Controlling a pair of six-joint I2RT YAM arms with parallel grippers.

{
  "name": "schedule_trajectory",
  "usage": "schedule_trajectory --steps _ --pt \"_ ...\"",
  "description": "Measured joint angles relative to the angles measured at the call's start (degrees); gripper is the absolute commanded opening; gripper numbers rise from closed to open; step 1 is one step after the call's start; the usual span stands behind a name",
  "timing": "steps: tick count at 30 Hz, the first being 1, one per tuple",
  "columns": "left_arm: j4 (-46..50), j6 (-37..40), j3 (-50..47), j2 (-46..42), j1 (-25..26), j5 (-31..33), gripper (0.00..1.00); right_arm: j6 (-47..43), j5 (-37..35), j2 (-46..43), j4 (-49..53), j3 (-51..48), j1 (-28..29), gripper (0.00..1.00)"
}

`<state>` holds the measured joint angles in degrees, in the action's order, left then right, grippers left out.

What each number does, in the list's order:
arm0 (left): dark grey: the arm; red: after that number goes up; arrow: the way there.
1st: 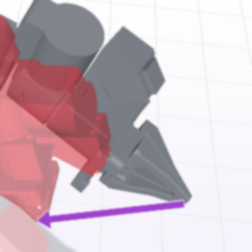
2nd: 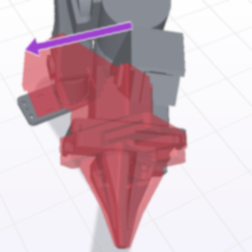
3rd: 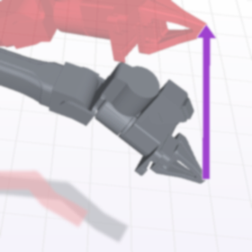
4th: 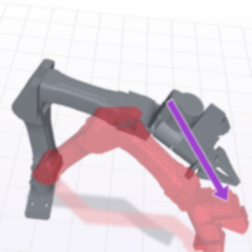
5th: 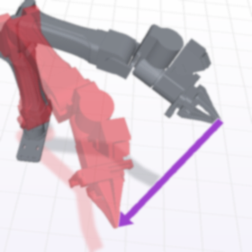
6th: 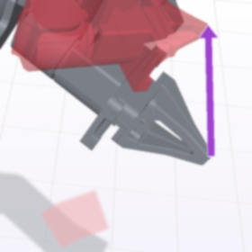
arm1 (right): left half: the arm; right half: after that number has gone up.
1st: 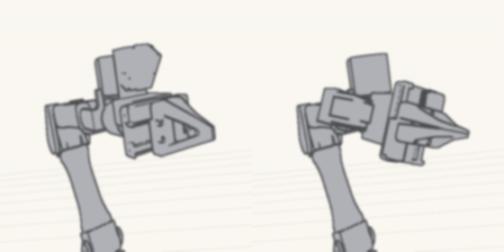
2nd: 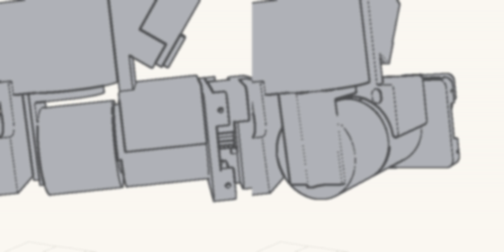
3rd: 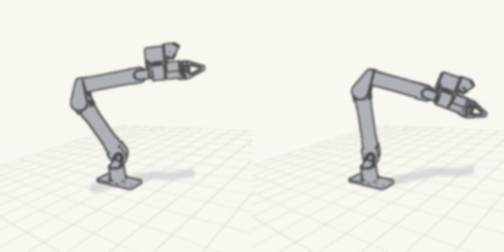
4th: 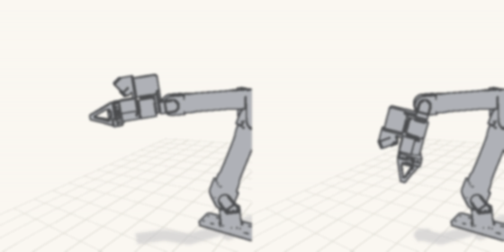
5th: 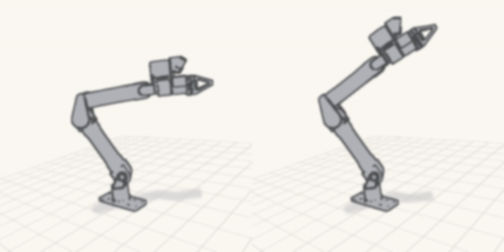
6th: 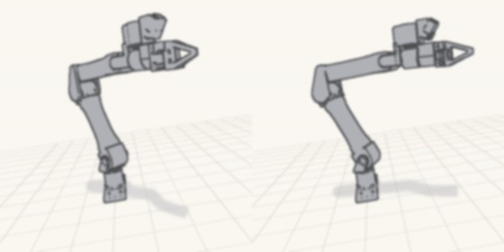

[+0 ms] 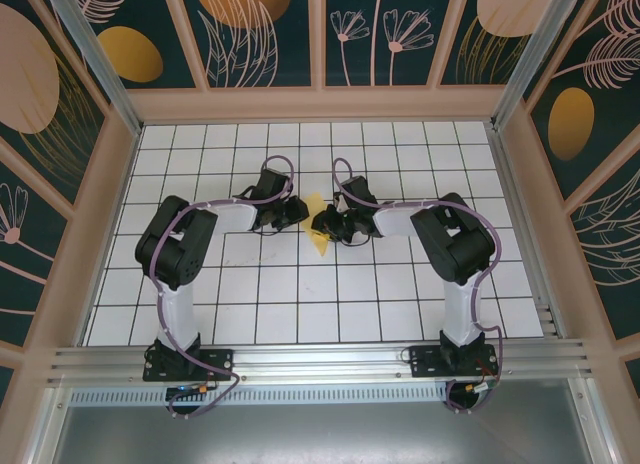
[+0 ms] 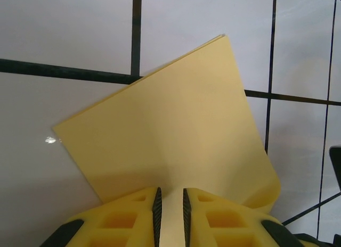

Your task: Fold a paper plane with a square sheet of paper (pick it up from the middle)

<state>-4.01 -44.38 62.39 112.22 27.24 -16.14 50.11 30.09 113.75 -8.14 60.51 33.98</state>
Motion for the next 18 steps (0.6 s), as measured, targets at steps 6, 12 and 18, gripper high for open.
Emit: schedule_trajectory --steps 6,12,18 --pt "-0.1 -1.8 -2.1 -5.3 -1.5 1.3 0.23 0.2 0.5 0.0 -0.5 0.0 0.0 0.31" --pt "-0.6 -2.9 -3.9 -6.9 -2.1 1.1 0.24 0.2 1.5 -0.3 -1.9 -0.5 -0.2 0.4" --pt "-1.3 -3.5 -4.6 -6.9 -2.1 -0.4 0.23 0.2 1.5 -0.8 -3.5 -1.4 -0.2 0.36"
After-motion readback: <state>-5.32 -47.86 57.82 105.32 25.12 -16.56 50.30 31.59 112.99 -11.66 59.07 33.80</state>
